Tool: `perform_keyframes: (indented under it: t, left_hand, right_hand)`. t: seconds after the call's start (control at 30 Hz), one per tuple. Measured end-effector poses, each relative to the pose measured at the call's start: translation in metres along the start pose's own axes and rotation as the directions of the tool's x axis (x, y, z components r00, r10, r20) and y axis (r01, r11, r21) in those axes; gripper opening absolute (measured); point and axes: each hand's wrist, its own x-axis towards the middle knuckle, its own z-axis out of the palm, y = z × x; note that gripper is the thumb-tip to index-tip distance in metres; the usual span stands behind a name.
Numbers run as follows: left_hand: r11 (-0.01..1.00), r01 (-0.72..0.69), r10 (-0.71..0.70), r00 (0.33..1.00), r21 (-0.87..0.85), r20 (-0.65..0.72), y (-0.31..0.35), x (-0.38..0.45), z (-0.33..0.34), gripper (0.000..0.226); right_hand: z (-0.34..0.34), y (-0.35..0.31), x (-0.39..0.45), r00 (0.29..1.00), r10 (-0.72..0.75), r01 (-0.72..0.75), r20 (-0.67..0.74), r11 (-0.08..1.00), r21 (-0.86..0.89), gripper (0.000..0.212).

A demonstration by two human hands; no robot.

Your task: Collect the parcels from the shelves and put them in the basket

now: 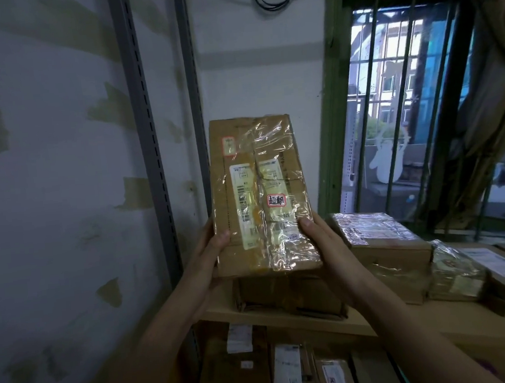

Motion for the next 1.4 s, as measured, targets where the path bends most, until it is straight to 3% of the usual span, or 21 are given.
perform_keyframes:
  t: [0.2,0.3,0.43,0.57,0.67,0.77,0.9,1.1,1.23,1.4]
  left_hand:
    - [0.999,0.0,-0.001,1.0,-0.032,-0.031,0.002,-0.015,-0.021,0.085]
    - [0.996,0.033,-0.04,0.995,-0.077,-0.086,0.0,-0.033,-0.033,0.117]
    - [0.996,-0.038,0.014,0.96,-0.079,-0.281,-0.001,-0.067,-0.035,0.122]
    - [0.998,-0.065,0.056,0.884,-0.002,-0.464,0.001,-0.11,-0.029,0.123]
    - [0.995,-0.031,0.079,0.816,0.093,-0.572,-0.005,-0.155,-0.013,0.117]
    - [0.987,-0.02,0.125,0.712,0.158,-0.692,-0.018,-0.212,0.014,0.118]
    - [0.982,0.046,0.117,0.601,0.18,-0.791,-0.036,-0.306,0.046,0.1]
    - [0.957,0.224,0.072,0.433,0.185,-0.898,-0.047,-0.437,0.119,0.098]
    - [0.967,0.226,0.054,0.281,0.12,-0.958,-0.058,-0.524,0.171,0.097]
    - [0.986,0.166,0.016,0.099,0.032,-0.995,-0.088,-0.645,0.254,0.104]
  right_hand:
    - [0.022,0.007,-0.001,0.999,0.018,-0.019,0.027,1.0,0.022,0.055]
    - [0.033,0.013,-0.002,0.998,0.031,-0.036,0.054,0.996,0.079,0.054]
    - [0.041,0.027,0.002,0.97,0.077,-0.105,0.231,0.988,0.114,0.054]
    - [0.052,0.043,0.001,0.902,0.119,-0.187,0.415,0.974,0.126,0.077]
    - [0.055,0.05,-0.011,0.795,0.155,-0.271,0.587,0.956,0.114,0.077]
    - [0.063,0.065,-0.031,0.631,0.2,-0.337,0.749,0.941,0.034,0.08]
    - [0.097,0.081,-0.08,0.476,0.235,-0.4,0.847,0.916,-0.029,0.062]
    - [0.143,0.072,-0.181,0.236,0.187,-0.284,0.954,0.952,-0.116,0.066]
    - [0.158,0.061,-0.257,0.08,0.149,-0.187,0.986,0.974,-0.132,0.063]
    - [0.165,0.037,-0.369,-0.198,0.154,-0.078,0.968,0.982,-0.172,0.071]
